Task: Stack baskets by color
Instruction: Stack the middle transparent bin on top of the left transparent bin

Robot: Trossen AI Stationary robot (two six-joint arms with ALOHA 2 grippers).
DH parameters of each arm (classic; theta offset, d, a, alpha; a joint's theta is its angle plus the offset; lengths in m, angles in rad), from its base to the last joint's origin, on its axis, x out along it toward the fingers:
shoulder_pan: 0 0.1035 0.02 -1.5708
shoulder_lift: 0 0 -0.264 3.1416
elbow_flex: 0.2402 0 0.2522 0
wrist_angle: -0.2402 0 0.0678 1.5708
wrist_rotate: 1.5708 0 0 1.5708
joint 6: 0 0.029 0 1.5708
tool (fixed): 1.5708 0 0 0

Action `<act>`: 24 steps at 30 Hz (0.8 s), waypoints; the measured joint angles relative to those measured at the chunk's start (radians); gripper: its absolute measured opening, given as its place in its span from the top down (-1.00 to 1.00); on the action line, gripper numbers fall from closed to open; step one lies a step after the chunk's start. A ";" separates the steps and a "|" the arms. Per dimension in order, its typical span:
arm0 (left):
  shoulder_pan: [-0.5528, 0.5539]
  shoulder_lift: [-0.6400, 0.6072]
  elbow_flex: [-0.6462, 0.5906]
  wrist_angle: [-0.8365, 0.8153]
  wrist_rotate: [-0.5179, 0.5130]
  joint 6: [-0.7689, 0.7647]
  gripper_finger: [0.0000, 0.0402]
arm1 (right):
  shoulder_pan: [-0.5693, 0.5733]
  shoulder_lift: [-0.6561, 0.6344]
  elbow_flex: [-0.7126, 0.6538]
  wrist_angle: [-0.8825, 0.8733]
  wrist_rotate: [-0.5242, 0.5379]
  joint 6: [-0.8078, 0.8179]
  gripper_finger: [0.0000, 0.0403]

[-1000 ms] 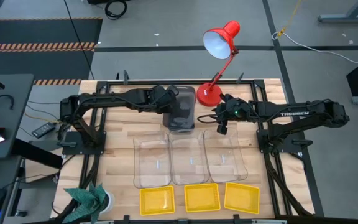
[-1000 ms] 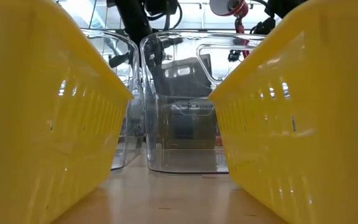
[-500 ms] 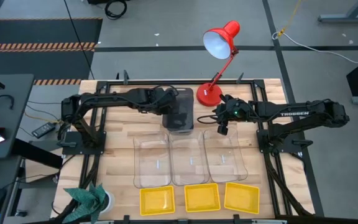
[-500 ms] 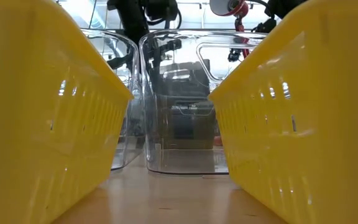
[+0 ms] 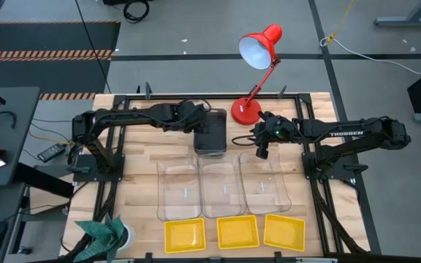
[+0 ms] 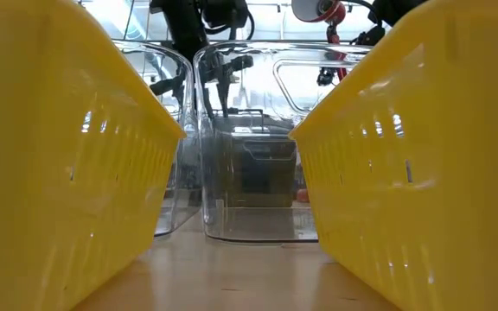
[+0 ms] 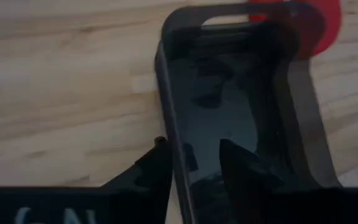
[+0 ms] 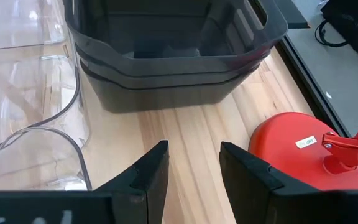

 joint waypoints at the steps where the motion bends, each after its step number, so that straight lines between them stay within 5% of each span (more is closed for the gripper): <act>1: 0.001 0.000 0.005 0.004 0.003 0.039 0.28 | 0.000 0.000 0.000 -0.001 -0.002 0.000 0.26; 13: -0.078 -0.008 0.210 -0.127 0.209 0.965 0.32 | 0.000 -0.052 0.000 -0.045 0.076 -0.033 0.26; 19: -0.159 -0.008 0.247 -0.184 0.209 1.040 0.38 | 0.000 -0.166 0.000 -0.056 0.074 -0.065 0.26; 24: -0.269 -0.008 0.209 -0.262 0.141 1.070 0.44 | 0.021 -0.231 0.000 -0.066 -0.112 -0.072 0.26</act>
